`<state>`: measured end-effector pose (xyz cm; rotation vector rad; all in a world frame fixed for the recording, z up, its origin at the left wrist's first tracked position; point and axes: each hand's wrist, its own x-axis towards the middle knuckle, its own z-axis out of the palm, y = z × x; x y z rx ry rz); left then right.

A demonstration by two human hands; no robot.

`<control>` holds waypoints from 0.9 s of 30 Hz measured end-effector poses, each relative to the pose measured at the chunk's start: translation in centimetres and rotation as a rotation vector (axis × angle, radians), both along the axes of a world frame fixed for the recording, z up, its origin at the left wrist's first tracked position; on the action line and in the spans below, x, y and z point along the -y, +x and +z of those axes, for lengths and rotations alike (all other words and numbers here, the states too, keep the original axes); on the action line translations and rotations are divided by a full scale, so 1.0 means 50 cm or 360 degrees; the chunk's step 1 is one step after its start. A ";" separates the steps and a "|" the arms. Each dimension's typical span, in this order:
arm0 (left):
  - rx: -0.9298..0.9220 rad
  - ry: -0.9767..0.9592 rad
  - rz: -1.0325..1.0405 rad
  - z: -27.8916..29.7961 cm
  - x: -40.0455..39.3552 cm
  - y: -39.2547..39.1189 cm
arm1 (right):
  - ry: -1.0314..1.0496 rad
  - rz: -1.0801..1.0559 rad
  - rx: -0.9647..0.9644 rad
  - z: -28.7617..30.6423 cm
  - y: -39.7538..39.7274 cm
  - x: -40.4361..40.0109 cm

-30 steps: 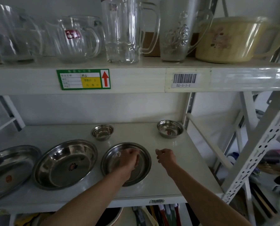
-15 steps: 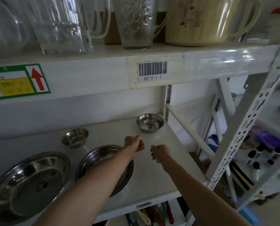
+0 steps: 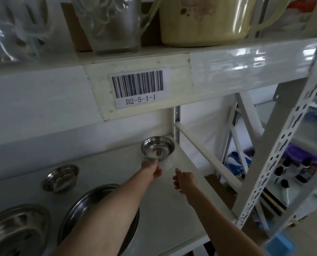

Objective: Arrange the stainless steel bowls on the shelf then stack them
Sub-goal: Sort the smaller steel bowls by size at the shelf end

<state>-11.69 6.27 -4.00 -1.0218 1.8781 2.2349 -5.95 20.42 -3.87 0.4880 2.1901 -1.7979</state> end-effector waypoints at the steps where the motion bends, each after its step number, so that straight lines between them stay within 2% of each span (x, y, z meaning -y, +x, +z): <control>1: 0.0005 0.0008 0.0006 -0.005 -0.001 -0.011 | -0.0017 -0.0005 0.0020 -0.002 -0.003 -0.003; 14: 0.0057 0.0093 -0.0026 -0.059 0.020 -0.102 | -0.0180 0.0062 0.0061 -0.024 -0.006 -0.035; 27: -0.0140 0.0208 0.0227 -0.036 0.014 -0.085 | -0.0176 0.0031 0.0000 -0.013 -0.002 -0.037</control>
